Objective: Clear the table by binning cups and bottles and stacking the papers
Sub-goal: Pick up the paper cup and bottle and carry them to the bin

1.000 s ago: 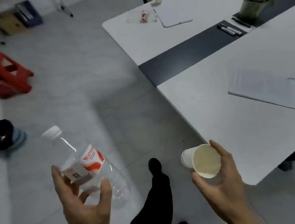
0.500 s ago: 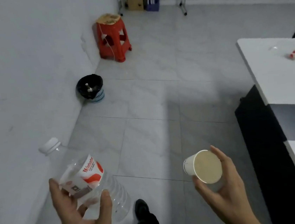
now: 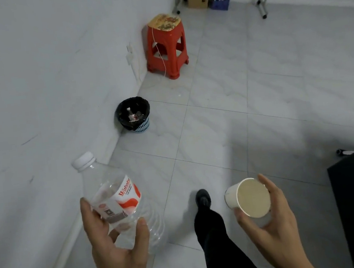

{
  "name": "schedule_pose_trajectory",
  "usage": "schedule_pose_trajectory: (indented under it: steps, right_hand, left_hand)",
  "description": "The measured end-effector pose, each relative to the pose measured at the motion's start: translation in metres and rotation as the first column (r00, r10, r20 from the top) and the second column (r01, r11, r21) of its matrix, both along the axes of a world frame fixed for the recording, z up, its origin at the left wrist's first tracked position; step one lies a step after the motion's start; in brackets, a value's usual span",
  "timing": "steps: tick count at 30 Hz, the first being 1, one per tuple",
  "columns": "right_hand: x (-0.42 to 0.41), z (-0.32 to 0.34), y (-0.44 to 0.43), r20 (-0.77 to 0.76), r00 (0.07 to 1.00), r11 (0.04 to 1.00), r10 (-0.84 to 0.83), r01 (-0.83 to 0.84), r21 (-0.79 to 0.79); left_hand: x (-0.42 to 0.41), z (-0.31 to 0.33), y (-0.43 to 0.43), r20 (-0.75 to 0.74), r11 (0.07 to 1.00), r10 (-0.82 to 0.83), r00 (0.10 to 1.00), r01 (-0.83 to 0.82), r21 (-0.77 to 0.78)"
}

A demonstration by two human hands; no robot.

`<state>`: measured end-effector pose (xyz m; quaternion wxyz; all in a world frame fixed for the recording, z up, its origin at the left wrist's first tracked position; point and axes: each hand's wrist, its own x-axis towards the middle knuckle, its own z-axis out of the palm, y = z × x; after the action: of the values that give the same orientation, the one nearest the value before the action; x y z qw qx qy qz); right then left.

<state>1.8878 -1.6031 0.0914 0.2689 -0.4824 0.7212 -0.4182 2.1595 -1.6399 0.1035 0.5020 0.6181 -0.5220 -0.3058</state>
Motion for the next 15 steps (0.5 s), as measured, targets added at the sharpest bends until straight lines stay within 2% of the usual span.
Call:
schedule_pose_trajectory:
  steps: [5, 9, 15]
  right_hand:
    - [-0.019, -0.008, -0.160, 0.031, 0.996, 0.996, 0.089, -0.090, 0.018]
    - [-0.017, 0.018, -0.291, -0.008, 0.981, 0.981, 0.192, -0.192, -0.014]
    - [0.020, 0.028, -0.448, -0.020, 0.937, 0.937, 0.349, -0.348, 0.035]
  left_hand:
    - [-0.026, 0.004, -0.139, -0.020, 0.999, 0.032, 0.999, -0.031, 0.033]
    - [-0.028, 0.032, -0.236, -0.057, 0.989, 0.149, 0.987, -0.149, 0.012]
    - [-0.001, 0.028, -0.355, 0.052, 0.943, 0.319, 0.946, -0.322, 0.084]
